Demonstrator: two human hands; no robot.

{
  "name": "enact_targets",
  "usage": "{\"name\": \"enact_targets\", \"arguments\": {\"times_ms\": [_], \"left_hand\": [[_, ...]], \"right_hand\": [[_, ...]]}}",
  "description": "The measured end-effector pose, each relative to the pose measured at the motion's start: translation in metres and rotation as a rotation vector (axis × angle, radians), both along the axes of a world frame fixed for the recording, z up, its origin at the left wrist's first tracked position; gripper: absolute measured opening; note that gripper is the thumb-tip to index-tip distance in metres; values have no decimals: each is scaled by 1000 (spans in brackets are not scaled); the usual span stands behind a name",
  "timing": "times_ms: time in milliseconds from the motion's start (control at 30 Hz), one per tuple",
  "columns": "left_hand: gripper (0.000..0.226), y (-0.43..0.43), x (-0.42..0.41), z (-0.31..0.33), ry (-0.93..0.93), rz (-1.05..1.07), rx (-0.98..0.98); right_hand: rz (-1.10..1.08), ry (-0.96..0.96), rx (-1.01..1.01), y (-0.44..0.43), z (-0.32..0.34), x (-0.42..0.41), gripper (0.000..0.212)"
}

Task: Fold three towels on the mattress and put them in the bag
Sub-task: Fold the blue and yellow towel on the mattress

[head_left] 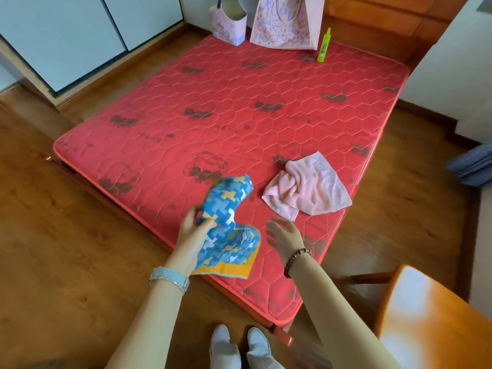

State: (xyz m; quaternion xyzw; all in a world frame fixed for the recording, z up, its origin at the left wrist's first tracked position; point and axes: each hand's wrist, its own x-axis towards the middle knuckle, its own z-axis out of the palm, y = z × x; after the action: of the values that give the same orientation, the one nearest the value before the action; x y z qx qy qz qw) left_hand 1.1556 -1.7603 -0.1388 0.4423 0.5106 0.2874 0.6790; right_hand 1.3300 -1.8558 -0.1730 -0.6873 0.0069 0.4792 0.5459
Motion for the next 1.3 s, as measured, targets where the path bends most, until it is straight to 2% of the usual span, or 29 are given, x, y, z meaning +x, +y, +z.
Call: {"name": "enact_targets", "arguments": {"times_ms": [167,267,333,433,533,633,667,733,833,867,933,967,1067,1100,1167,1233,1300], "left_hand": [[41,21,0,6,4,-187,-41],[37,37,1,10,3,-324,-69],[36,50,0,12,16,-433,-83],[30,71,-2,13,63,-569,-83],[29,90,-7,13,94,-699,-67],[29,102,-10,14,81,-869,-38],[28,104,-10,16,74,-903,-30],[30,106,-9,18,64,-941,-38],[33,108,-7,13,48,-894,-42],[35,107,-6,14,25,-894,-33],[54,104,-5,12,-16,-881,-12],[62,102,-5,12,-34,-854,-22],[72,98,-6,16,-94,-817,-54],[75,99,-7,13,-101,-819,-56],[69,105,-8,4,-108,-790,-36],[47,109,-11,8,-97,-802,-49],[54,113,-11,17,-160,-840,-97]], "right_hand": [[48,-193,118,25,34,13,36],[143,-313,123,34,47,16,18],[179,-335,70,38,46,15,16],[176,-274,-21,43,39,9,38],[142,-206,-151,47,29,-2,48],[132,-139,-258,50,25,-16,73],[126,-84,-296,51,24,-19,77],[137,2,-357,49,29,-26,71],[130,28,-386,46,28,-33,73],[98,32,-352,44,28,-37,79],[7,38,-247,40,21,-38,88],[-36,52,-193,39,27,-40,86],[-115,40,20,37,48,-44,53],[-117,15,81,36,50,-45,49],[-113,-49,185,37,59,-46,53],[-93,-96,275,40,71,-49,42],[-79,-156,299,43,84,-52,33]]}}
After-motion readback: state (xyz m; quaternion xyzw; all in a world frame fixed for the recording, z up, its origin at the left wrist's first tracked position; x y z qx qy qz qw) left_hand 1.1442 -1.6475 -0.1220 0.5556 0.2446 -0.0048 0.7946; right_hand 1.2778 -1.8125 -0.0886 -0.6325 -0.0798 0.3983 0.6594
